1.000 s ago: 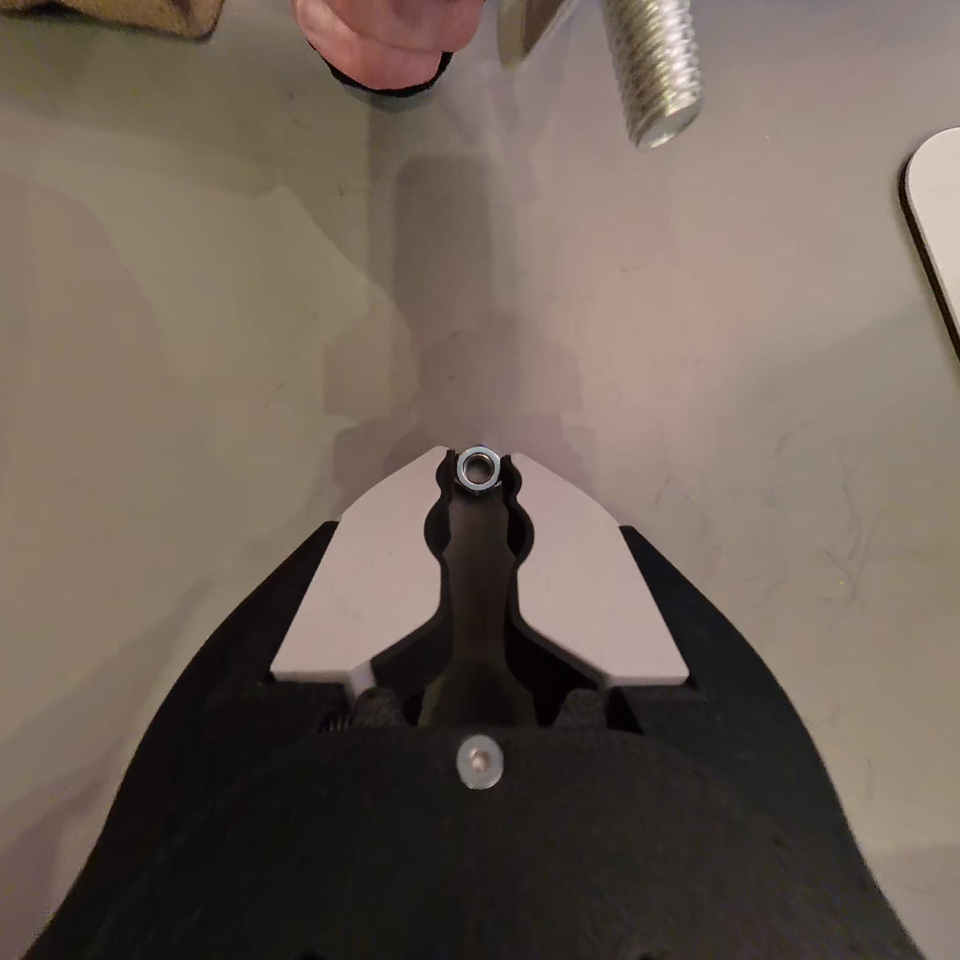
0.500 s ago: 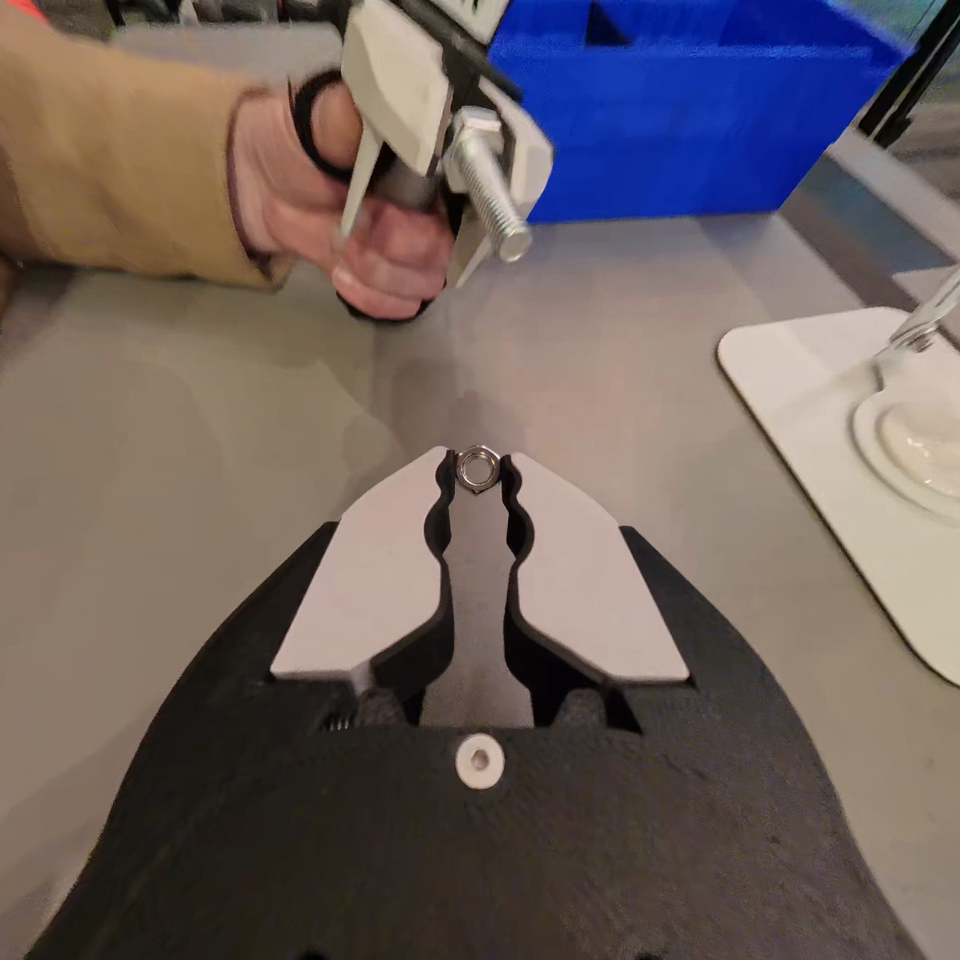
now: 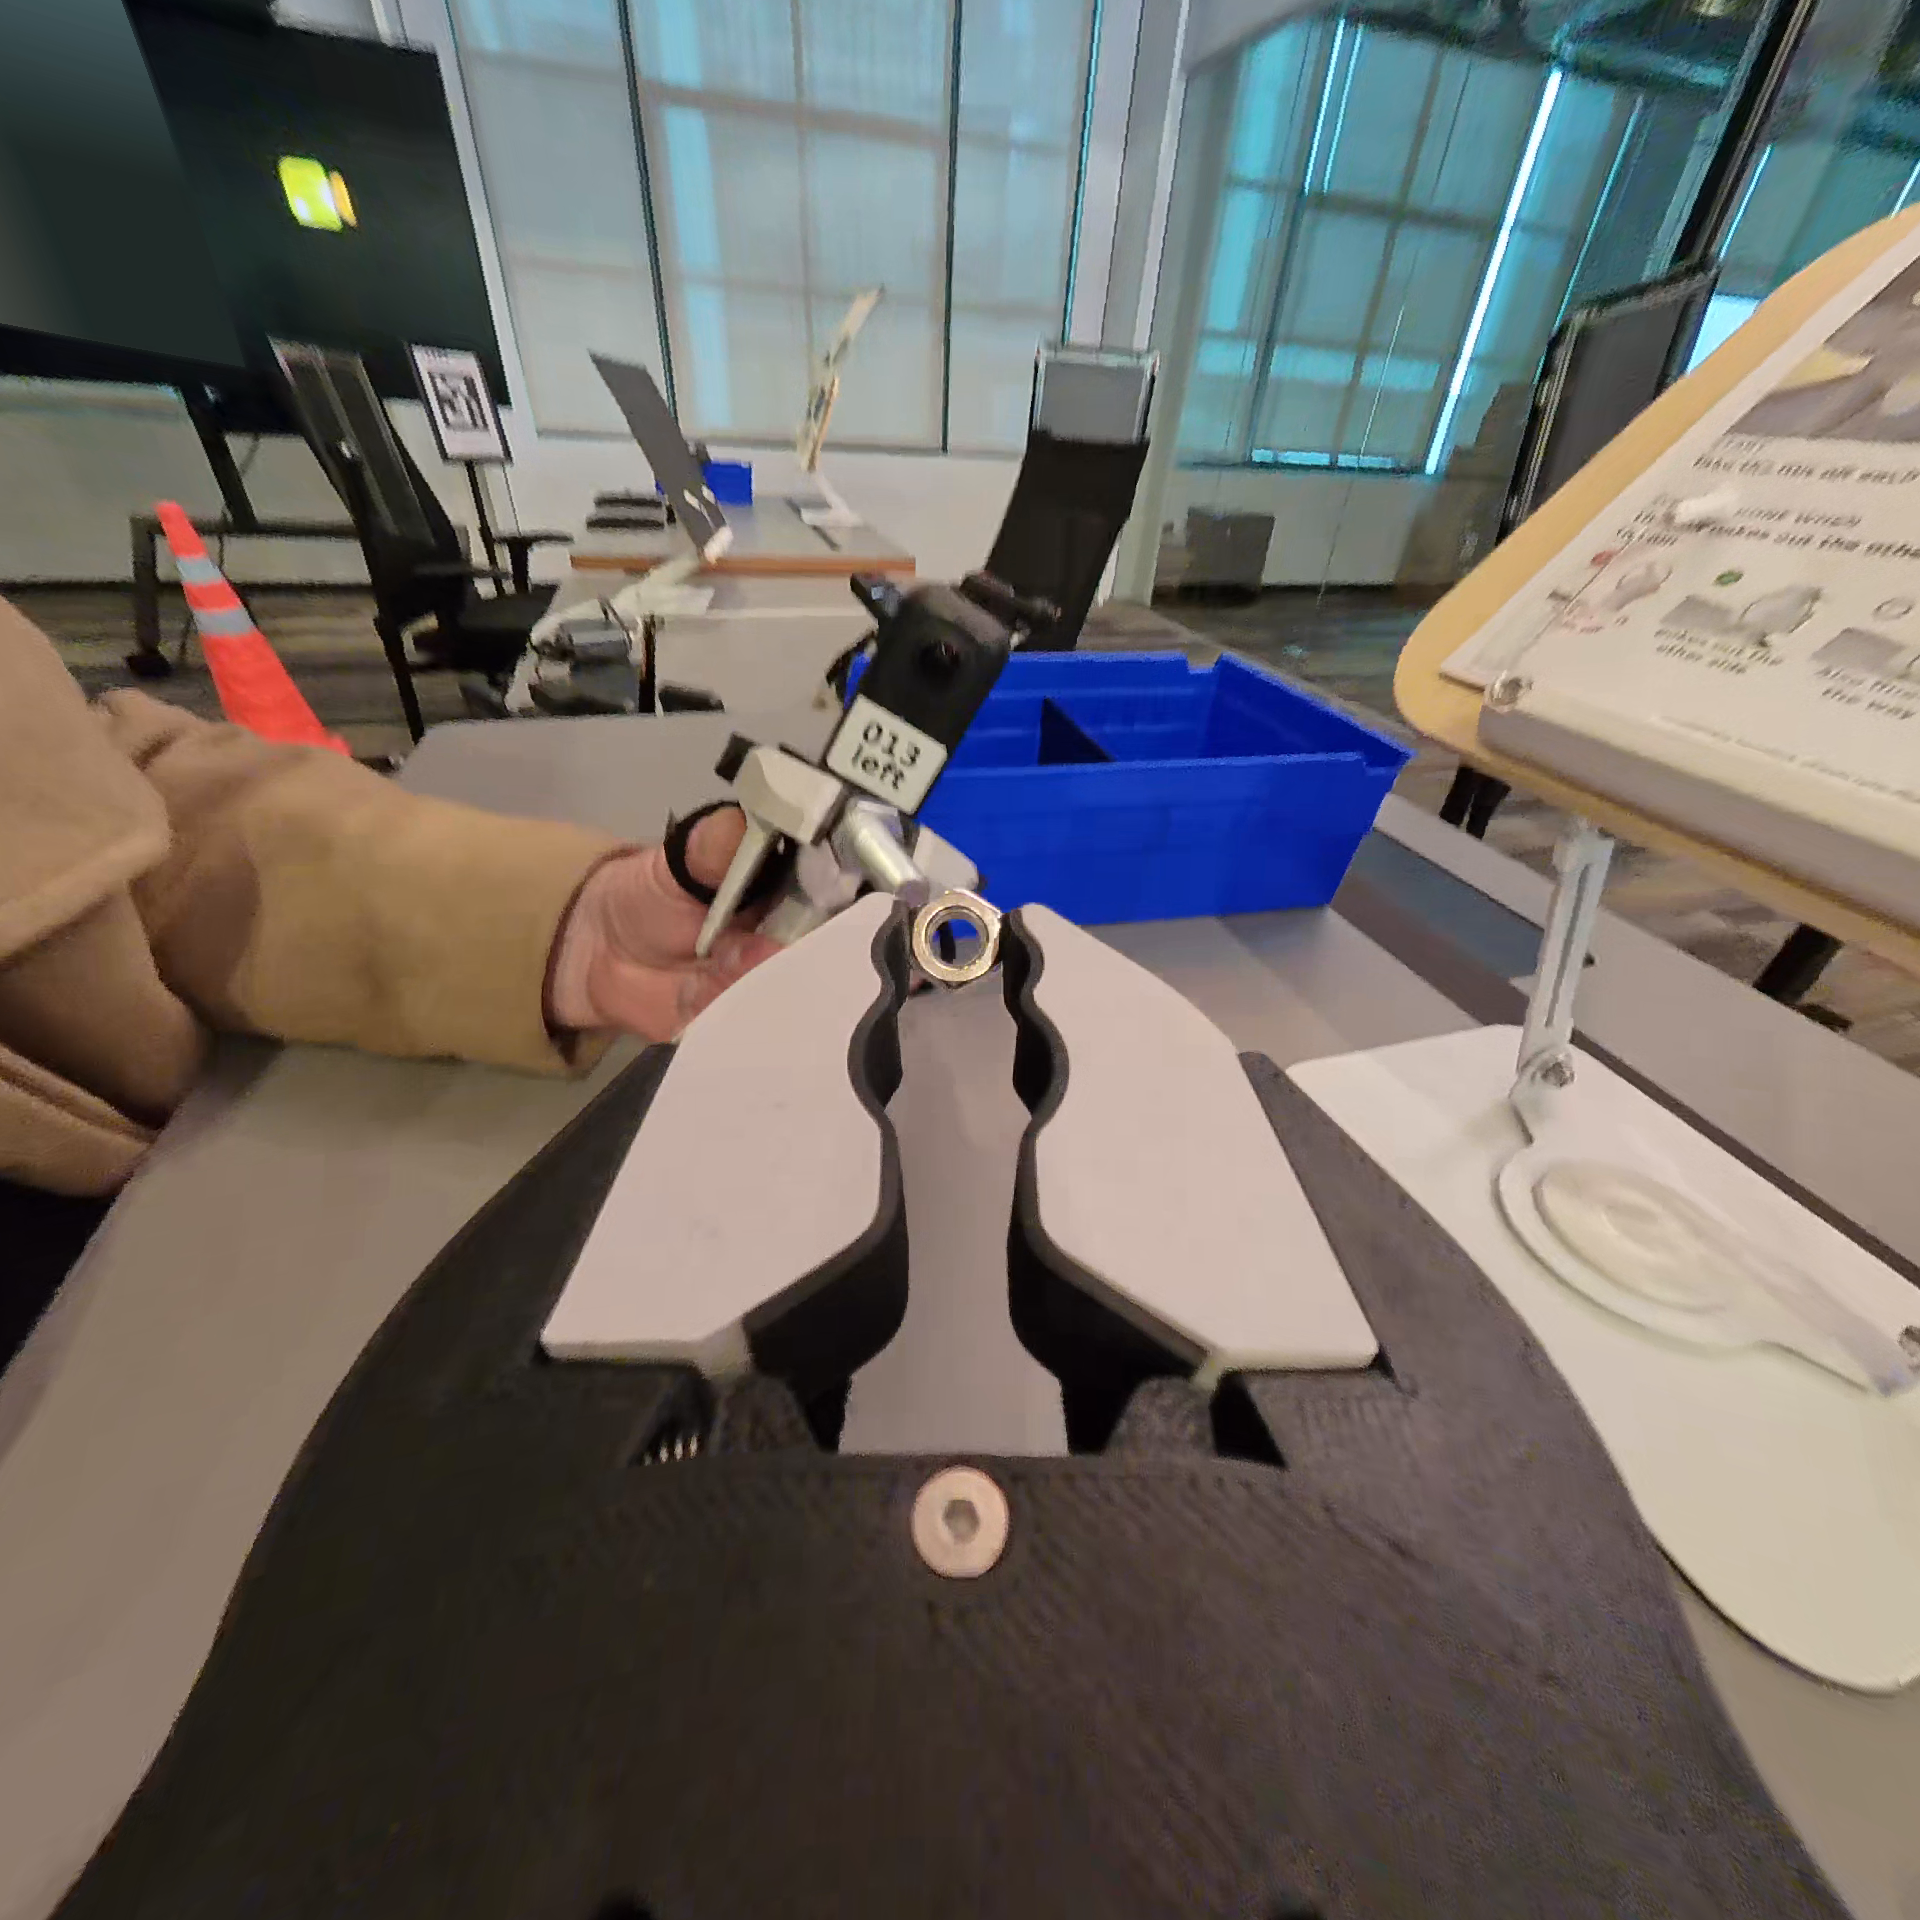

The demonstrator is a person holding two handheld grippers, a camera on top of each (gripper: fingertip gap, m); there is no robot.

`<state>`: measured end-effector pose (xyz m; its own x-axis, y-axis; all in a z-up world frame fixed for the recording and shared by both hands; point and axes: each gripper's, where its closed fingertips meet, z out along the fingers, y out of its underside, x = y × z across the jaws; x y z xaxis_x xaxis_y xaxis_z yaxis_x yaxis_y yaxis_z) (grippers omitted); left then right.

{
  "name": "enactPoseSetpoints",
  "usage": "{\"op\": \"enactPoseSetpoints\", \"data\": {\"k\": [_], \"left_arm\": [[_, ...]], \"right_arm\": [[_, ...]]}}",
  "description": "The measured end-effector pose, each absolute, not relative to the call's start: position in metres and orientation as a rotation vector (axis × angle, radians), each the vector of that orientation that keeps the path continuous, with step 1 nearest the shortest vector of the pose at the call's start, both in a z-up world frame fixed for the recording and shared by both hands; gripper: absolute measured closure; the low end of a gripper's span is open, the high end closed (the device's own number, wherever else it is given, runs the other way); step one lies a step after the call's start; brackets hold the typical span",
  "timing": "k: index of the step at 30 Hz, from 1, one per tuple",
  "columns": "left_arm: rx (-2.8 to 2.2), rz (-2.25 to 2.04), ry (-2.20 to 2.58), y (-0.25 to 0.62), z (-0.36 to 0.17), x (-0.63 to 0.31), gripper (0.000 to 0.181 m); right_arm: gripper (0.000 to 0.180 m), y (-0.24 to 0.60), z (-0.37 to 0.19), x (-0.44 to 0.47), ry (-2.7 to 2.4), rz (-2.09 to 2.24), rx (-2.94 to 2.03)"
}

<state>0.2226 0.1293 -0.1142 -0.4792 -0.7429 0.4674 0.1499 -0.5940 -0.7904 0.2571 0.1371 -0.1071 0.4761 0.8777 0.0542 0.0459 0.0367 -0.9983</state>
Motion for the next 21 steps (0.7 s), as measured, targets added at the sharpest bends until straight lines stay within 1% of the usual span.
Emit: {"op": "enactPoseSetpoints", "data": {"k": [7, 14, 21], "left_arm": [[-1.073, -2.164, 0.908, 0.122, -0.107, 0.228, 0.162], [-0.996, -2.206, 0.886, 0.115, -0.099, 0.231, 0.163], [-0.937, -2.246, 0.879, 0.108, -0.092, 0.233, 0.162]], "right_arm": [[0.163, 0.132, -0.087, 0.258, -0.816, 0.881, -1.285], [0.163, 0.125, -0.080, 0.260, -0.746, 1.023, -1.207], [0.163, 0.121, -0.080, 0.258, -0.742, 1.063, -1.168]]}}
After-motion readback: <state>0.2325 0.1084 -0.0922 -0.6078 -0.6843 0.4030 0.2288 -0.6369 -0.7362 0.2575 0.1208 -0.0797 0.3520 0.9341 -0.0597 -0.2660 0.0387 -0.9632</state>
